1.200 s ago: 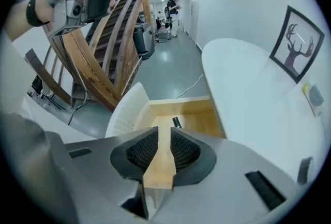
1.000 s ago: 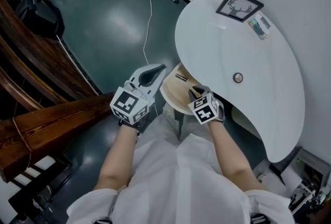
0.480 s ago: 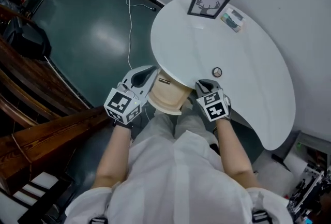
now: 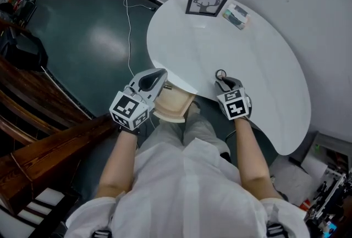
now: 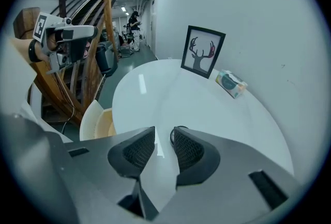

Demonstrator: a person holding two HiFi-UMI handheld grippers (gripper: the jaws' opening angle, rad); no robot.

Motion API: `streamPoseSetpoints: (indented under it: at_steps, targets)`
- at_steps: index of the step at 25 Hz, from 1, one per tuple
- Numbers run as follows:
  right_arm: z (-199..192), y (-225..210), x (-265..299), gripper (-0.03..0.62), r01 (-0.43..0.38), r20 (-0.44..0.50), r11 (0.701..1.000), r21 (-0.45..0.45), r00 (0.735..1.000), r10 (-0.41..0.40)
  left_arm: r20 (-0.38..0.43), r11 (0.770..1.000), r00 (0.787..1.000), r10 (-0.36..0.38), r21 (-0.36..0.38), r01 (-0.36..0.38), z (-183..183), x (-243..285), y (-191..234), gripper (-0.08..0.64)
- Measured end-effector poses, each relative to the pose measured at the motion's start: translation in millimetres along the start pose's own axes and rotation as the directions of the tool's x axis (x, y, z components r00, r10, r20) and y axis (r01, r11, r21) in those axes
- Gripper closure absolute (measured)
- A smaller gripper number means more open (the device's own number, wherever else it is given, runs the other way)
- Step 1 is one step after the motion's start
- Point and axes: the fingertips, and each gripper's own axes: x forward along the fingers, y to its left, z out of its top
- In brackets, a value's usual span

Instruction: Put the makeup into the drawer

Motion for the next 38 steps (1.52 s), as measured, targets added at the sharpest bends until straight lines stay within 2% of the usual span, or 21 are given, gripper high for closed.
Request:
streamPoseSetpoints:
  at_steps: [5, 21, 38]
  targets:
    - [-9, -15, 8, 0.446, 0.001, -0.020, 1.000, 0.007, 1.000, -0.001, -0.016, 1.000, 1.000, -0.009, -0.002, 0.008, -2, 12, -2, 0.538]
    - [-25, -33, 49, 0.383, -0.041, -0.100, 0.999, -0.022, 0.994, 0.039, -0.041, 1.000, 0.999, 0.023, -0.020, -0.024, -11, 30, 0, 0.538]
    - [-27, -36, 60, 0.385, -0.065, -0.139, 0.998, -0.027, 0.988, 0.060, -0.036, 0.999, 0.998, 0.043, -0.028, -0.044, -10, 34, 7, 0.540]
